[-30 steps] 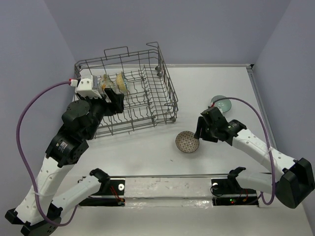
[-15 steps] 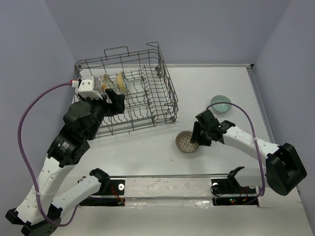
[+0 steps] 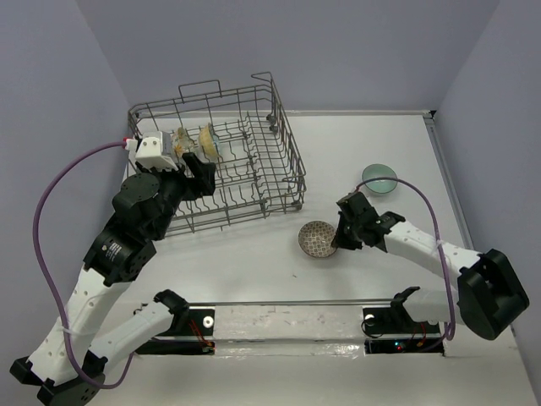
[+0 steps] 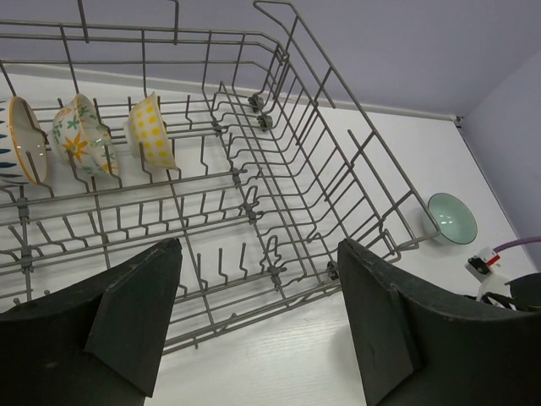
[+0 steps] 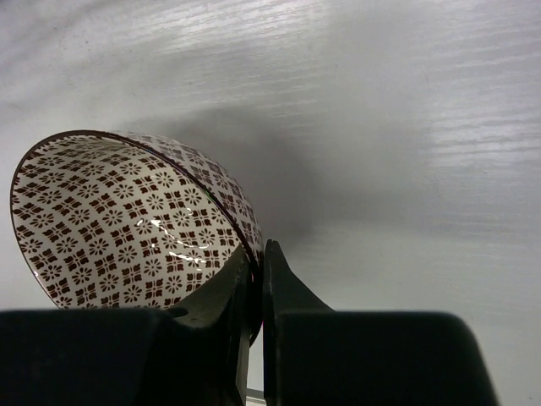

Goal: Load the bowls into the dish rack

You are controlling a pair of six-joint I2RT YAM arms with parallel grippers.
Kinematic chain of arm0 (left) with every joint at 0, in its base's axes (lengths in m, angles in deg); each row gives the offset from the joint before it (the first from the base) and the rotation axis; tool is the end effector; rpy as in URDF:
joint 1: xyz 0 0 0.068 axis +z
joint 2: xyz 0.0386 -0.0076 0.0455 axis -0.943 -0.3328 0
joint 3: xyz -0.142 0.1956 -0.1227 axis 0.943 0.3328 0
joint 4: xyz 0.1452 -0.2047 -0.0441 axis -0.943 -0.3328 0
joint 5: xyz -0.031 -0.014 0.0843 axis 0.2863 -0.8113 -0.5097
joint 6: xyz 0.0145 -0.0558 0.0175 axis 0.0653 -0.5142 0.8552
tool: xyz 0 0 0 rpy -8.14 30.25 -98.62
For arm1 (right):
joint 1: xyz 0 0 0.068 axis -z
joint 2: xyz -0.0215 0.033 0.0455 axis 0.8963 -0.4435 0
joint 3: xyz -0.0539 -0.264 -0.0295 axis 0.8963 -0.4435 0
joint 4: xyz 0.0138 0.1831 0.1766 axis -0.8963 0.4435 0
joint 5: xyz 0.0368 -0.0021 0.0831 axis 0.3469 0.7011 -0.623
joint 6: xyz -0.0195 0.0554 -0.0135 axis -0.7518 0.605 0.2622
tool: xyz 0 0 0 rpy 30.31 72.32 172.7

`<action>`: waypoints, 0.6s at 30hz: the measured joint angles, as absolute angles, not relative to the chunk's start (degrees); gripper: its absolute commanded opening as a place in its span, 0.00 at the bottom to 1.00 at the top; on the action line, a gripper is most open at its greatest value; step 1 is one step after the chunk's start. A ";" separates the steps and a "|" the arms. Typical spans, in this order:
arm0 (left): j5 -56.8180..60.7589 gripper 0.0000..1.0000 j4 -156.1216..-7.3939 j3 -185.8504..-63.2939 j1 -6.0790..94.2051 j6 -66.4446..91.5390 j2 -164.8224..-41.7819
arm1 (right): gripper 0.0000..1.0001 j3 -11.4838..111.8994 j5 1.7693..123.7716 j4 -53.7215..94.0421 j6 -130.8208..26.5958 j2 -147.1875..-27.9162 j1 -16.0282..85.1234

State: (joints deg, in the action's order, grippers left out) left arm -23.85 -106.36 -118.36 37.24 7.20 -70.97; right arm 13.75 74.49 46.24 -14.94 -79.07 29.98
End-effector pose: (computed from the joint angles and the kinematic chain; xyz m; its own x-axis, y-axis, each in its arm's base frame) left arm 0.1251 -0.0662 0.4411 -0.0738 -0.2838 -0.9561 0.2615 0.9196 -0.2931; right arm 0.1950 0.1263 0.1800 -0.8828 0.2440 -0.4015 0.1241 0.9453 0.3018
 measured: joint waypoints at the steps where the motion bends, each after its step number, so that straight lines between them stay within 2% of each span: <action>1: -23.87 0.83 -106.36 -118.36 37.24 7.13 -70.99 | 0.01 13.58 74.73 46.66 -14.96 -78.33 29.98; 8: -23.90 0.83 -106.39 -118.36 37.24 6.59 -70.99 | 0.01 18.39 77.57 57.37 -15.49 -68.71 30.00; 12: -23.90 0.83 -106.41 -118.36 37.24 6.02 -71.01 | 0.01 29.88 79.56 62.98 -16.62 -64.45 30.00; 18: -23.83 0.83 -106.41 -118.38 37.24 5.14 -71.23 | 0.01 46.12 80.52 63.99 -19.36 -66.26 30.00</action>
State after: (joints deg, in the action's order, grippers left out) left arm -23.83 -106.41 -118.38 37.24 5.14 -71.23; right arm 46.12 80.52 63.99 -19.36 -66.26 30.00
